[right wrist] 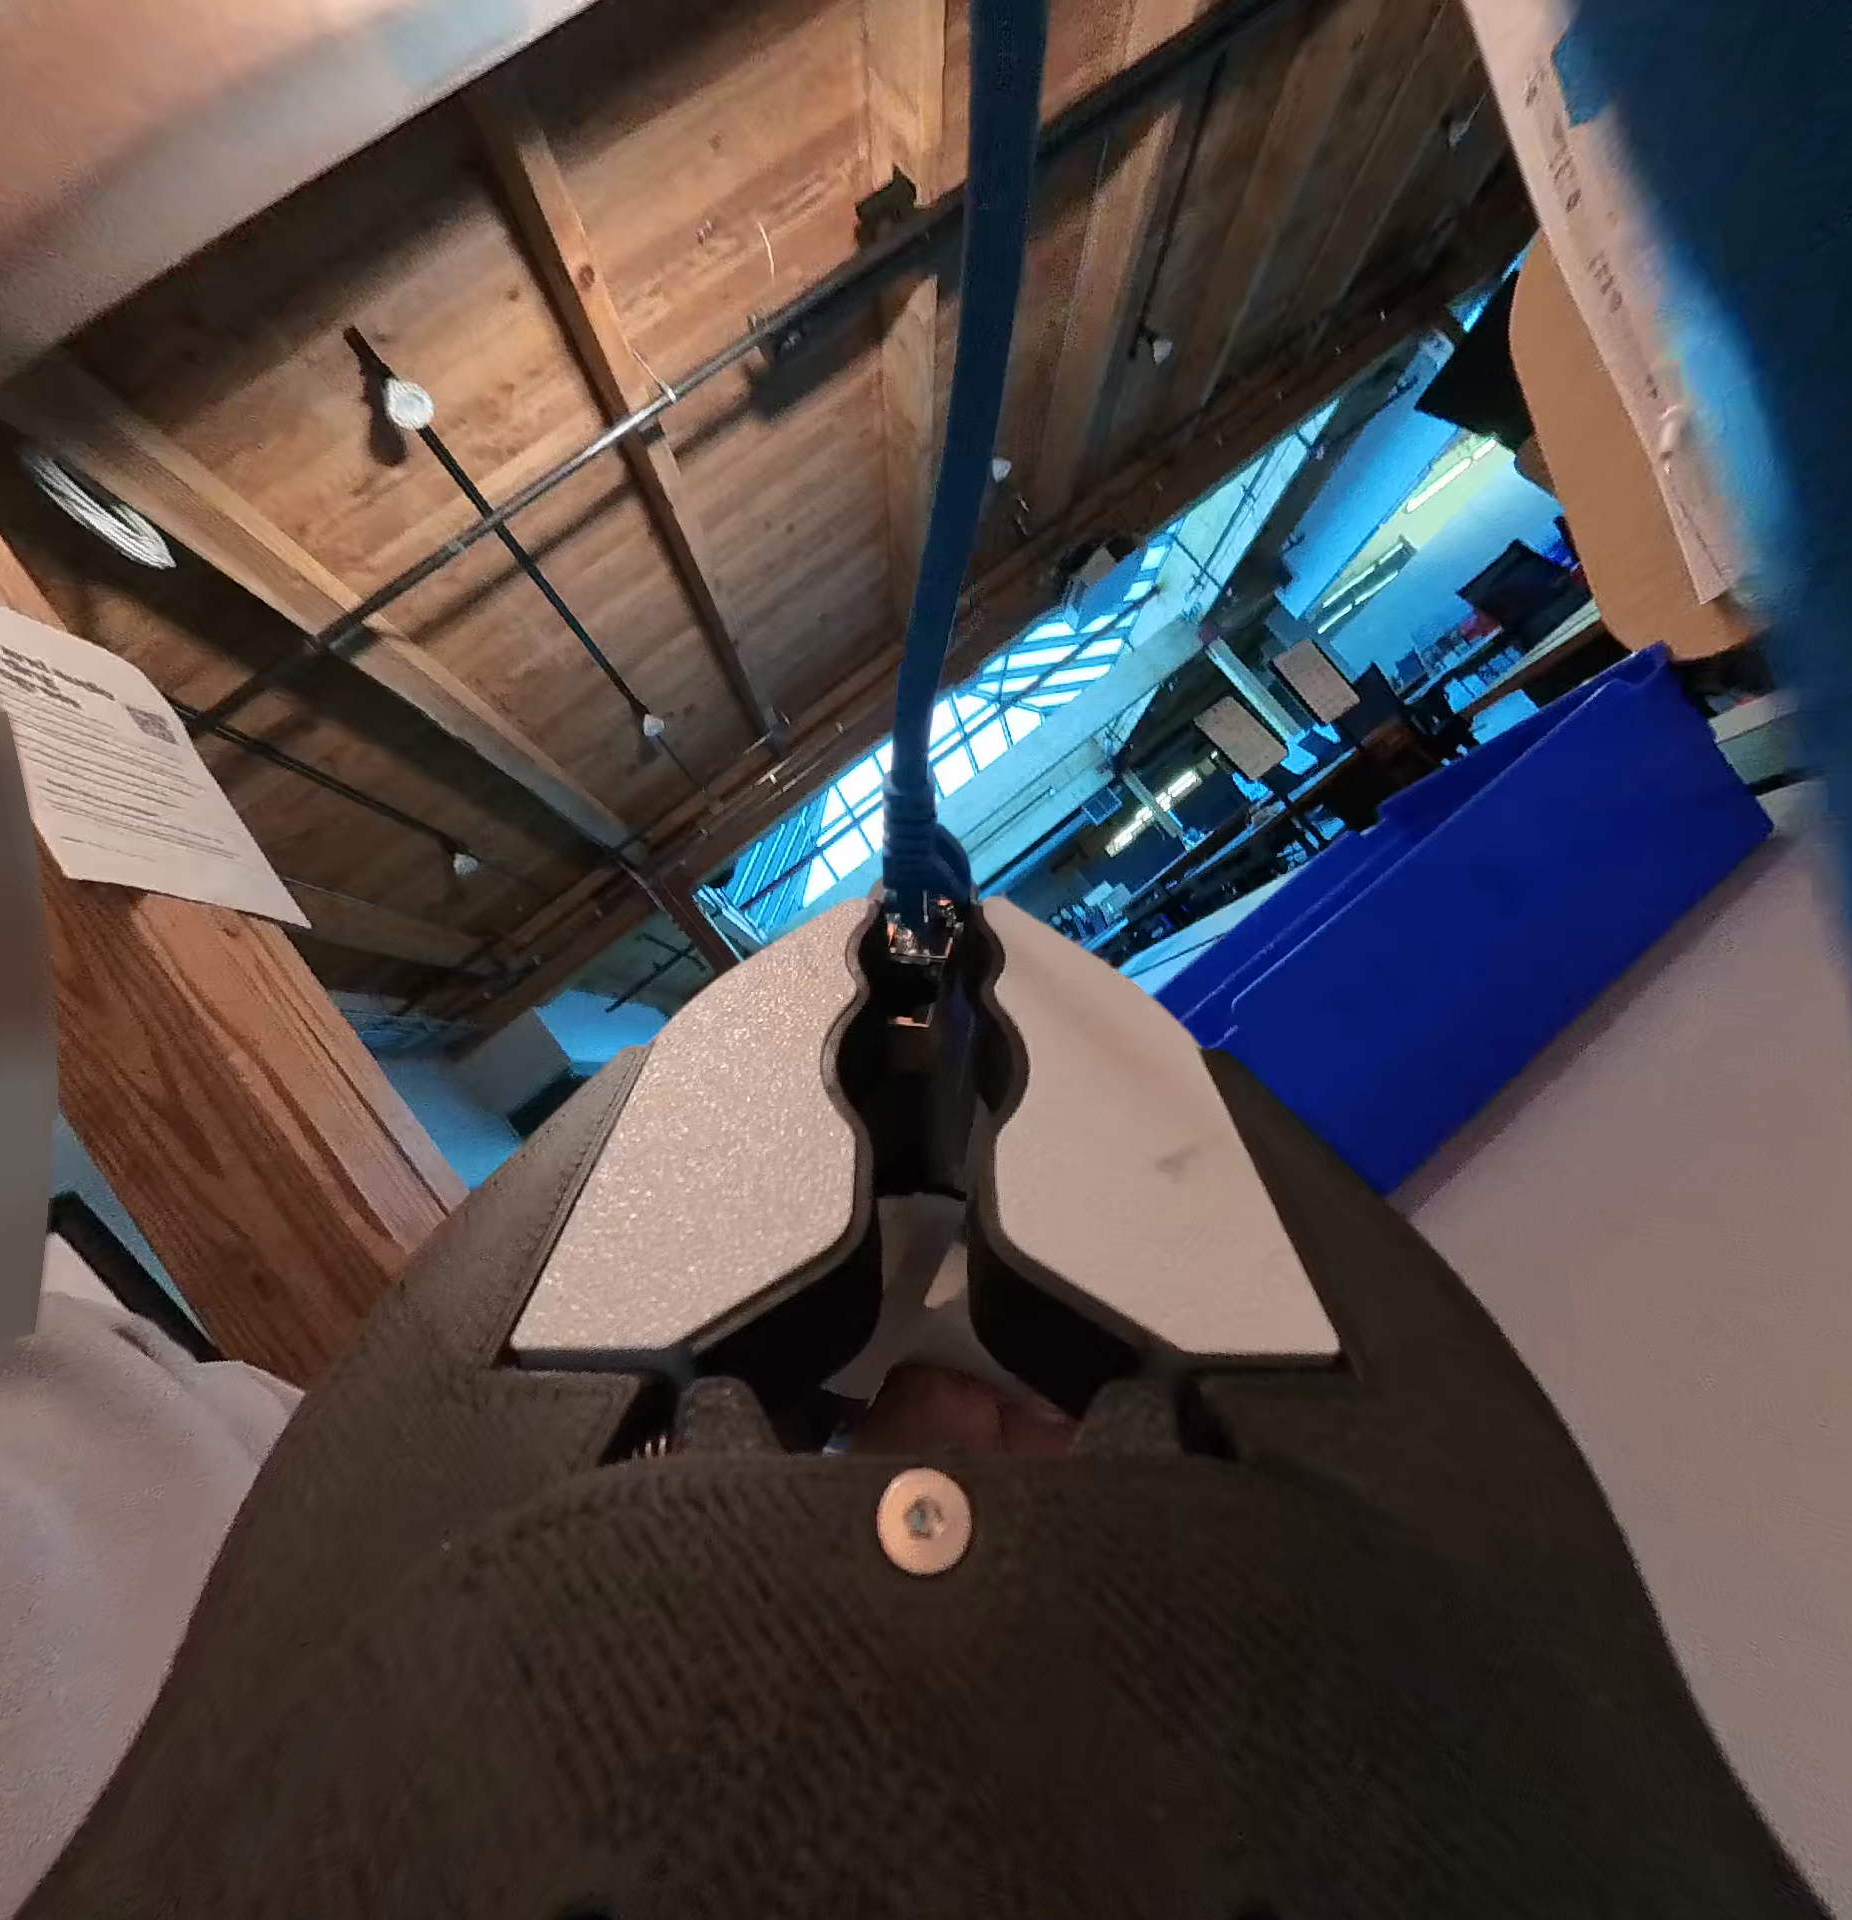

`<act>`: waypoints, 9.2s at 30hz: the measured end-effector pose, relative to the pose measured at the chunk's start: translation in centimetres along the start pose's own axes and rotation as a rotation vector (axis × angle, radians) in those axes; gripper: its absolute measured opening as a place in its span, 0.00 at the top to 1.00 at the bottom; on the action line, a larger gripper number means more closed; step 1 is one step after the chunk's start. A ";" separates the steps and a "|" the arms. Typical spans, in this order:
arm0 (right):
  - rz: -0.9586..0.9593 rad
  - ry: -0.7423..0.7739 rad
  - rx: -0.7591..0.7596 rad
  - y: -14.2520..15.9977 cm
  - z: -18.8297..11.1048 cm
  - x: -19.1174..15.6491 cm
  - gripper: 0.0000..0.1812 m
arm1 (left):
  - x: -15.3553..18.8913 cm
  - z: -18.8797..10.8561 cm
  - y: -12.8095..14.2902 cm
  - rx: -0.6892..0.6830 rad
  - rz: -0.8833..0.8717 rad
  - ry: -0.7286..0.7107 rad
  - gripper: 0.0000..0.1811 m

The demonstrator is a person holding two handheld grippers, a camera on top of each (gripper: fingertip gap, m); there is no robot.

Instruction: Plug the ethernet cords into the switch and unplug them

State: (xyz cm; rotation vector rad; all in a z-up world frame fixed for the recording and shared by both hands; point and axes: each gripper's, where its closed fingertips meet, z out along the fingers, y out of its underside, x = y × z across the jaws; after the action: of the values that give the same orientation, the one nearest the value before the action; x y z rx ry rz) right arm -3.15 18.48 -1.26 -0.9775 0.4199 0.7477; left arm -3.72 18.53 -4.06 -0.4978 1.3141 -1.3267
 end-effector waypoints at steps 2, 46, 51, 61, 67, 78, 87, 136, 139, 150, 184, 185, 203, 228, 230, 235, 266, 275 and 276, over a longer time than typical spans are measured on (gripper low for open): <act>-0.019 -0.004 0.011 -0.1 0.1 -0.1 0.92 | -0.1 0.1 -0.2 0.000 -0.002 0.001 0.66; -0.367 0.259 -0.197 1.2 3.0 1.3 0.93 | -2.4 -0.8 1.9 -0.034 -0.126 0.006 0.66; -0.360 0.297 -0.148 0.6 3.2 1.3 0.93 | -2.4 -0.4 1.9 -0.026 -0.203 0.035 0.66; -0.217 0.313 -0.061 -1.7 1.5 1.7 0.90 | -2.4 1.3 0.8 0.068 -0.267 0.120 0.66; -0.044 0.289 -0.068 -1.3 1.1 3.3 0.85 | -2.1 1.2 1.5 0.046 -0.218 0.121 0.66; 0.140 0.224 -0.119 -0.6 1.2 4.4 0.86 | -1.1 1.3 2.6 -0.007 -0.140 0.172 0.66; 0.215 0.203 -0.042 -1.1 2.0 4.3 0.88 | -2.4 1.1 1.8 0.040 -0.178 0.106 0.66; -0.295 0.292 -0.050 -1.8 0.3 1.2 0.92 | -0.2 2.1 1.2 -0.032 -0.030 0.067 0.66; -0.340 0.333 -0.062 -1.5 0.1 1.3 0.92 | -0.1 2.2 1.5 -0.042 -0.037 0.053 0.65; -0.359 0.389 -0.138 -1.5 -0.6 2.2 0.92 | 0.0 2.4 2.4 -0.091 -0.113 0.078 0.65; -0.050 0.336 0.029 -0.7 -2.4 4.0 0.93 | 0.7 2.4 3.5 -0.124 -0.073 0.143 0.65; -0.059 0.334 0.035 -0.8 -2.4 4.0 0.93 | 0.7 2.4 3.5 -0.127 -0.076 0.140 0.65; -0.009 0.218 0.234 -4.8 -3.5 3.7 0.95 | 0.4 2.8 3.6 -0.144 -0.117 0.041 0.65; -0.510 0.426 -0.839 -17.4 -6.9 2.1 0.96 | -3.6 1.5 4.7 -0.122 -0.209 -0.012 0.65; -0.444 0.454 -0.829 -18.2 -7.4 4.4 0.96 | -3.4 1.6 4.6 -0.123 -0.210 -0.002 0.65; -0.220 0.437 -0.743 -18.1 -8.7 10.0 0.96 | -3.2 1.6 4.6 -0.117 -0.212 0.008 0.65; 0.416 0.057 -0.750 3.8 -4.7 1.4 0.66 | 3.5 1.2 2.8 -0.049 -0.150 0.415 0.65; 0.318 0.126 -0.941 7.5 -4.5 1.9 0.82 | 5.8 1.2 3.7 -0.121 0.056 0.483 0.65; 0.281 0.132 -0.959 7.5 -4.8 2.2 0.85 | 5.9 1.2 3.7 -0.120 0.065 0.483 0.65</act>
State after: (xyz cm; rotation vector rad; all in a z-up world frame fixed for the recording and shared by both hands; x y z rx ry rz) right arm -7.14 17.78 -9.45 -1.8967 0.3067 1.1810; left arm -2.72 13.91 -9.27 -0.2162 1.7980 -1.3676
